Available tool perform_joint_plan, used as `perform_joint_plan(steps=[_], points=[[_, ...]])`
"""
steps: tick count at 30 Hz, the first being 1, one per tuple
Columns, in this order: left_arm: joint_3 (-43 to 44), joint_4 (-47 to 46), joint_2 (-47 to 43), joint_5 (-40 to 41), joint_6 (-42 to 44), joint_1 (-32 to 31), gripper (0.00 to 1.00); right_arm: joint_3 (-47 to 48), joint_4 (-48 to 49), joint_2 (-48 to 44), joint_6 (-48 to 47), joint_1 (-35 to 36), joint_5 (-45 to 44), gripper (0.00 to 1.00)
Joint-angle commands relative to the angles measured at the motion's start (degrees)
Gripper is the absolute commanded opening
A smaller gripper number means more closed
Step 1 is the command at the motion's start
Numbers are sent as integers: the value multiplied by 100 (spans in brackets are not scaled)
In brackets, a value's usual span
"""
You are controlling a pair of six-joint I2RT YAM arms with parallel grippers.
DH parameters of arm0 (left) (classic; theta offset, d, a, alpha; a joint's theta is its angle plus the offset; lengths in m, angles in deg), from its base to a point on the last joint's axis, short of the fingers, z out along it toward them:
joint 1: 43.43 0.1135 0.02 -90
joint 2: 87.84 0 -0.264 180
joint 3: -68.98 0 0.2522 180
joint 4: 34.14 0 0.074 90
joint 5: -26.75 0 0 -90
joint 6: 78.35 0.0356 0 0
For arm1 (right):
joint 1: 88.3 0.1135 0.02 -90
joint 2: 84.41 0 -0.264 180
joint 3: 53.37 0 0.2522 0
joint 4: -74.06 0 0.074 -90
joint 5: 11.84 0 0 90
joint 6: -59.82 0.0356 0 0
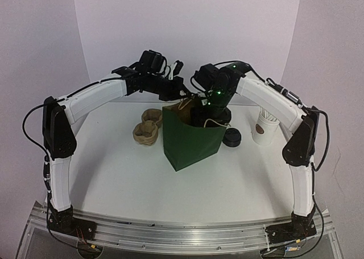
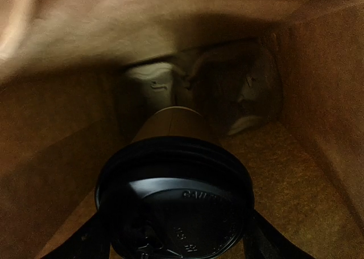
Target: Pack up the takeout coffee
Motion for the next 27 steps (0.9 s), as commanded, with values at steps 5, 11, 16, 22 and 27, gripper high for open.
perform_joint_plan(steps=[5,11,16,22,27], points=[[-129,-124,-352,99,16,65,0,-568,238,-627,-137,195,-355,76],[-247,-193,-379,314,-23,93,0,-694,344,-695,-286,249,-337,76],[-308,-338,-404,386,-106,113,0,-721,348,-646,-457,316,-253,76],[-308,-411,-410,324,-157,122,0,-719,341,-539,-593,458,-140,76],[-309,-476,-388,200,-229,123,0,-704,331,-421,-638,541,-129,76]])
